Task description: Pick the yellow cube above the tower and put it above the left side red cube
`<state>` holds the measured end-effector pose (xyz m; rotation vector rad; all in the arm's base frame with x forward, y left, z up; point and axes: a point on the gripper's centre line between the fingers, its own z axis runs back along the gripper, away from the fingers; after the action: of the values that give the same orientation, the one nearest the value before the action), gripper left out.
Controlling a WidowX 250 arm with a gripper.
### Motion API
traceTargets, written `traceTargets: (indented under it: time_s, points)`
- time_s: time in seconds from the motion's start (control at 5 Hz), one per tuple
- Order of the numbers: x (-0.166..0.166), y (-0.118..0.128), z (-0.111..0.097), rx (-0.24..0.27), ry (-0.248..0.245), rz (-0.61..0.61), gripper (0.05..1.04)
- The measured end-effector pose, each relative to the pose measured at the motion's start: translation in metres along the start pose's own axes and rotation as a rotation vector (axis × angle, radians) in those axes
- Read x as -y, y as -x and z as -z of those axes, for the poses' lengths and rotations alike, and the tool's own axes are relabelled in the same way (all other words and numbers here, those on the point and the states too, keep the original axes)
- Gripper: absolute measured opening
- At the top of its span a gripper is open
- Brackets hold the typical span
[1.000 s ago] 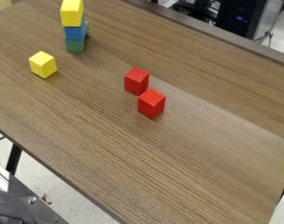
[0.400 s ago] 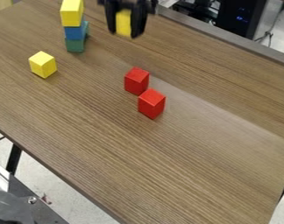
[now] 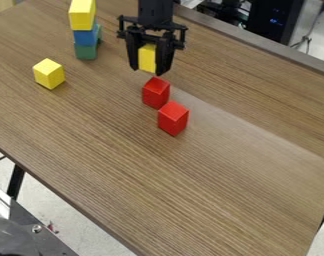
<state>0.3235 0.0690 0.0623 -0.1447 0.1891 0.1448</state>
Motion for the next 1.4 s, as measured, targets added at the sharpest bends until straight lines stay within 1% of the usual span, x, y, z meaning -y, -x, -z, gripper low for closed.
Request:
traceTargets:
  time_s: [0.2, 0.4, 0.6, 0.8, 1.0, 1.2, 1.4]
  points:
    - [0.010, 0.013, -0.001, 0.012, -0.017, 0.009, 0.588]
    - [0.021, 0.022, 0.000, 0.019, -0.045, 0.045, 0.588]
    - [0.022, 0.029, 0.011, 0.012, -0.037, 0.036, 0.588]
    - [0.026, 0.031, 0.018, 0.013, -0.055, 0.043, 0.588]
    - [0.029, 0.031, 0.022, 0.039, -0.093, 0.044, 0.588]
    - [0.027, 0.032, 0.020, 0.067, -0.102, 0.033, 0.587]
    - [0.027, 0.033, 0.021, 0.071, -0.106, 0.031, 0.588]
